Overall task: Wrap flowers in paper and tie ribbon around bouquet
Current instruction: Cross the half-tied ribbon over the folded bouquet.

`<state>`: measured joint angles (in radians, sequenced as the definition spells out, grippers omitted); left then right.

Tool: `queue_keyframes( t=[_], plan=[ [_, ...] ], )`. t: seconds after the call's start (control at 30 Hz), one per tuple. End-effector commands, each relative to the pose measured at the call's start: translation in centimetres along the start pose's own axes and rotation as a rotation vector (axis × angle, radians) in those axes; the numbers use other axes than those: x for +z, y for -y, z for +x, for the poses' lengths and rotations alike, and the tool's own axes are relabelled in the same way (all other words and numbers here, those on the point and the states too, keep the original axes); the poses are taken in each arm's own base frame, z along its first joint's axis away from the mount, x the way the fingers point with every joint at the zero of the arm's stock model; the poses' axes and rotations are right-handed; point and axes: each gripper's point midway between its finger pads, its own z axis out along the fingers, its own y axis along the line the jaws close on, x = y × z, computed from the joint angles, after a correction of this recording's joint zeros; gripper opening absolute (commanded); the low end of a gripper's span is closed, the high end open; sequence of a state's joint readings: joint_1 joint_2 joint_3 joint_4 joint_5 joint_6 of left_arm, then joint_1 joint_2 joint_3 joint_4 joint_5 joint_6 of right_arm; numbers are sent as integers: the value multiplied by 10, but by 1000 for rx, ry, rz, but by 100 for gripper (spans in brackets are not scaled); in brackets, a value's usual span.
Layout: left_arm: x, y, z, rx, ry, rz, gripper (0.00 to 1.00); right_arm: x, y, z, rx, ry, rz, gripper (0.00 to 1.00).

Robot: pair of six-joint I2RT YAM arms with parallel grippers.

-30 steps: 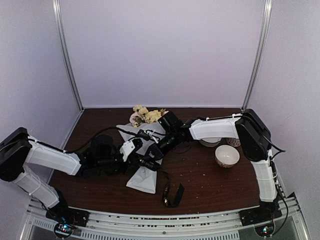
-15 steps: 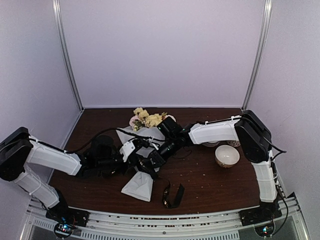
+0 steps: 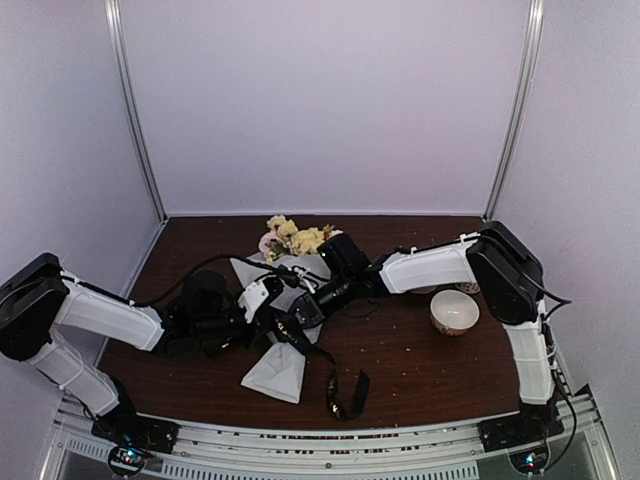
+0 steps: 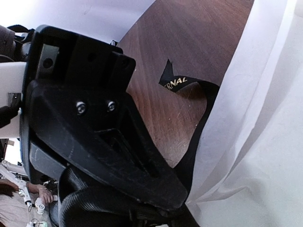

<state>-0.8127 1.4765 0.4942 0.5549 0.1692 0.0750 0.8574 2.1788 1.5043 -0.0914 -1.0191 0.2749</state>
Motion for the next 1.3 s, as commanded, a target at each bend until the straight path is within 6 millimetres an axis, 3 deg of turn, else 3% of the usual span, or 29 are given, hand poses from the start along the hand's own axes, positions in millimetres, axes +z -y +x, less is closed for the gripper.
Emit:
queue_keyframes(
  t=[0.0,0.2,0.47,0.73,0.87,1.1,1.27],
  plan=[
    [-4,-3,-13,-14,63,-10,0,-9,-28,-32,-30,100,-77,19],
    [1,-4,-12,-23,65,-10,0,-8,-30,-23,-23,84,-99,23],
    [1,-3,-10,-24,61,-7,0,-8,-36,-34,-20,121,-126,28],
    [1,-3,-8,-29,55,-6,0,13,-15,-2,-15,11,-4,30],
    [2,-2,-8,-29,53,-4,0,14,-12,0,-7,7,12,25],
    [1,-3,-7,-36,46,-9,0,10,-14,4,-18,-20,23,0],
    [0,-5,-4,-46,41,-17,0,-1,-22,-5,-21,9,-6,0]
  ],
)
